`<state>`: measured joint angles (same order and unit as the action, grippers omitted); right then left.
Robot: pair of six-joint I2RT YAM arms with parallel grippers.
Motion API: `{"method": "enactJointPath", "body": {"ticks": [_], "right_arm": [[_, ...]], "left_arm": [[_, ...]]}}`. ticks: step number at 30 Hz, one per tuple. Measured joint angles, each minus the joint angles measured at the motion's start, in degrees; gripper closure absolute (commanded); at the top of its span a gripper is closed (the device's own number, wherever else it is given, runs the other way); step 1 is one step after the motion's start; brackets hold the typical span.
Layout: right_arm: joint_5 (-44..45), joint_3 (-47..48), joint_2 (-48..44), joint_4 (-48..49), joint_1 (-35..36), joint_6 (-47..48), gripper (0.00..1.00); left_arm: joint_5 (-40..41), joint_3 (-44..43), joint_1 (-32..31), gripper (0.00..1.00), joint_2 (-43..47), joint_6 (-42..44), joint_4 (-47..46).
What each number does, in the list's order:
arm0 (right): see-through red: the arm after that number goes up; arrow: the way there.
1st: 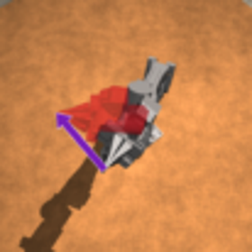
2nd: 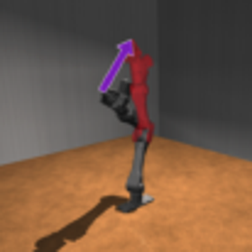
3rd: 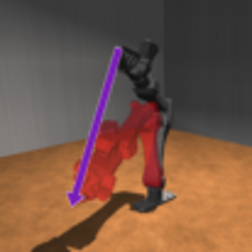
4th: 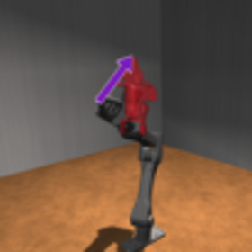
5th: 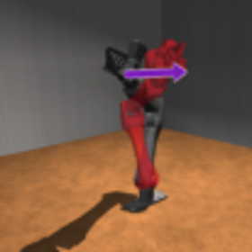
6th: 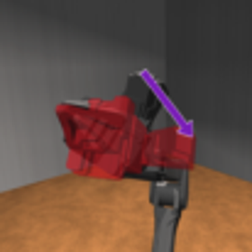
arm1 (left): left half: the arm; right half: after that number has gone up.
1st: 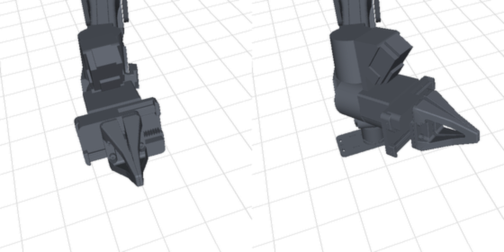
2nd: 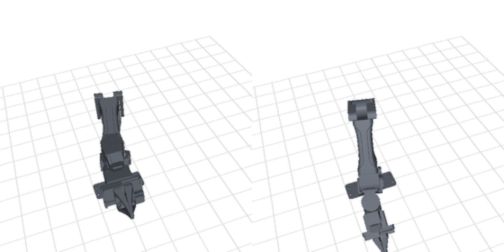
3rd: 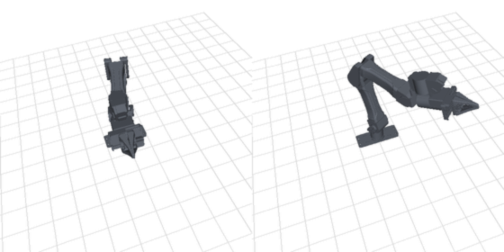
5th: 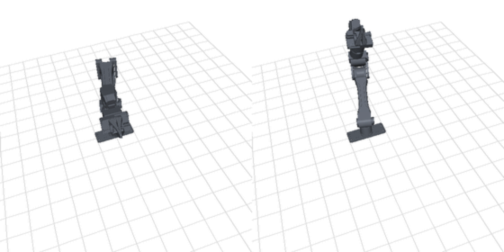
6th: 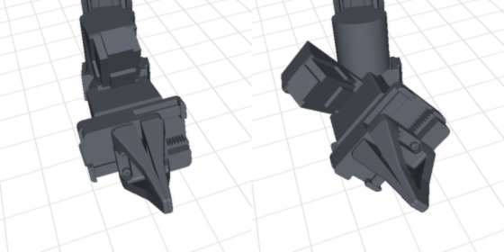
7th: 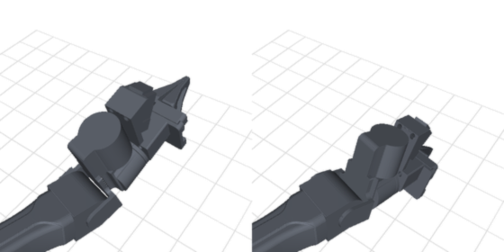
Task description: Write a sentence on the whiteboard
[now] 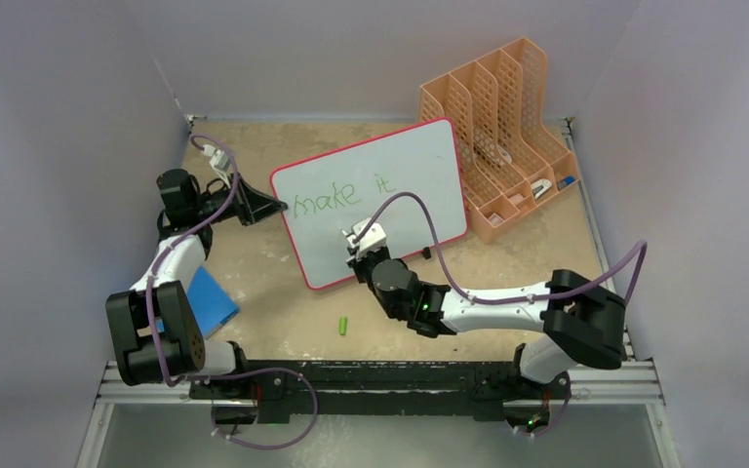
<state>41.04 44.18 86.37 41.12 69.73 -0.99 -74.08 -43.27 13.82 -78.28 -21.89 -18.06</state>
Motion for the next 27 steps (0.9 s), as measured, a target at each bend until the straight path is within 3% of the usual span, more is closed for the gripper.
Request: {"method": "enactJointPath", "body": {"ticks": [27], "right_arm": [[-1.27,1.22,1.46,0.02,0.0,1.75,1.0]], "left_arm": [[0.24,0.02,0.0,1.0,0.2,0.02,0.22]]}}
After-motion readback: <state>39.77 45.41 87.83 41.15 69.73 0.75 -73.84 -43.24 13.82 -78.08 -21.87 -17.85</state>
